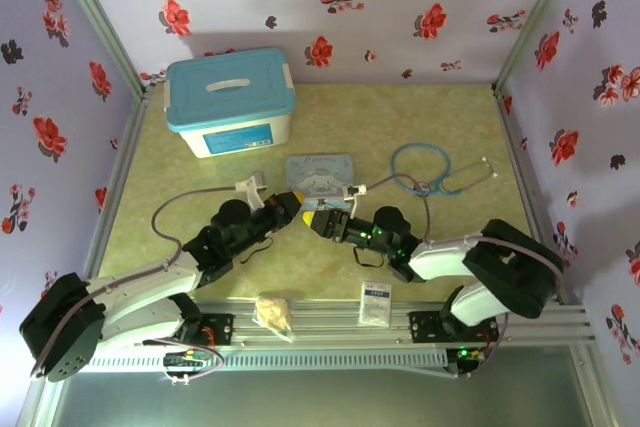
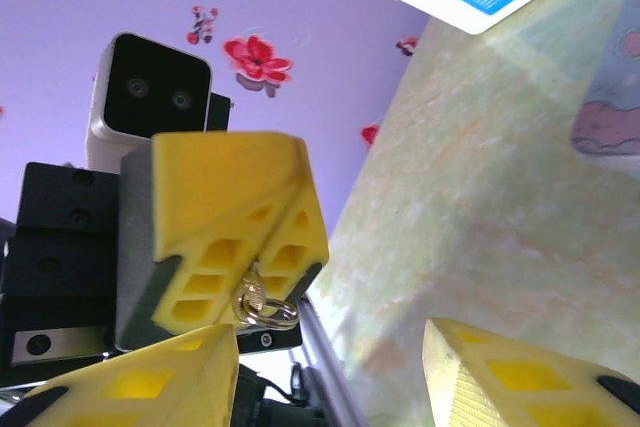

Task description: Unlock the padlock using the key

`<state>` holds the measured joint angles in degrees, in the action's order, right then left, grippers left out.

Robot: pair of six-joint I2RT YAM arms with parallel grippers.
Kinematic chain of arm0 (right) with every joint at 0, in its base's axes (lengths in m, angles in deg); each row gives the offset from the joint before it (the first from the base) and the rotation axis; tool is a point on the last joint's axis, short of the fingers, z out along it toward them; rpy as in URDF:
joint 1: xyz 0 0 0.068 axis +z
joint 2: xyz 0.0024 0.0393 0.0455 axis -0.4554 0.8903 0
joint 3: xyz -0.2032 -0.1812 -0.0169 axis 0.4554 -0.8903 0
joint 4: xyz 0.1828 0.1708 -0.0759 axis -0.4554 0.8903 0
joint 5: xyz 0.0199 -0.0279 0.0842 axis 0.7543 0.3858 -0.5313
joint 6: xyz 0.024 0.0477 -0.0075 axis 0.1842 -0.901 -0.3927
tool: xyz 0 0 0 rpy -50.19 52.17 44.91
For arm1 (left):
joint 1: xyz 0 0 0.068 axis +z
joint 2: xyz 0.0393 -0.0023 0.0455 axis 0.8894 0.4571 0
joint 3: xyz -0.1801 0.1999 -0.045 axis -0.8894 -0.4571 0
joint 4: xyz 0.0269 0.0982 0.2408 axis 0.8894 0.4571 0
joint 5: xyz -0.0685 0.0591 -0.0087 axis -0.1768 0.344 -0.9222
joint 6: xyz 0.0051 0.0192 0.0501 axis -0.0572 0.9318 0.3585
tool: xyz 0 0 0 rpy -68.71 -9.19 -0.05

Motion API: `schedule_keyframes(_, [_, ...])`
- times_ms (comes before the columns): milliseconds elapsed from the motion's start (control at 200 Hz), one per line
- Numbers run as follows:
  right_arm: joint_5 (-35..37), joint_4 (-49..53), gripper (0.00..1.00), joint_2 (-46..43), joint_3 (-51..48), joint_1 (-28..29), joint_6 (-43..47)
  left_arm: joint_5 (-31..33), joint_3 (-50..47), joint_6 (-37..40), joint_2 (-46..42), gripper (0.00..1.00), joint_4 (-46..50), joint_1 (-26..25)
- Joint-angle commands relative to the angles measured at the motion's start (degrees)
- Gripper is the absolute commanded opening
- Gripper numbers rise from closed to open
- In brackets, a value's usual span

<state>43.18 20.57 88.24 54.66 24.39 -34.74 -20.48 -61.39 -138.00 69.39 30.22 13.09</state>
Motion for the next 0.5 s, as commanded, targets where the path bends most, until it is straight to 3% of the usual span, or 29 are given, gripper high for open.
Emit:
schedule_keyframes(0, [-3.3,-10.8,0.51,1.8,3.2,0.9,-2.0,3.4,-0.4,0.8,-1.0,0.0,-5.6,-0.6])
schedule_keyframes(255, [-2.7,-10.8,0.49,2.2,3.5,1.5,-1.1,5.0,-2.3,0.5,-0.9,0.0,-10.9,-0.7])
schedule_keyframes(495, [-2.6,-10.7,0.4,2.5,5.1,1.3,0.4,5.2,-2.8,0.0,-1.9,0.0,-12.0,-0.7])
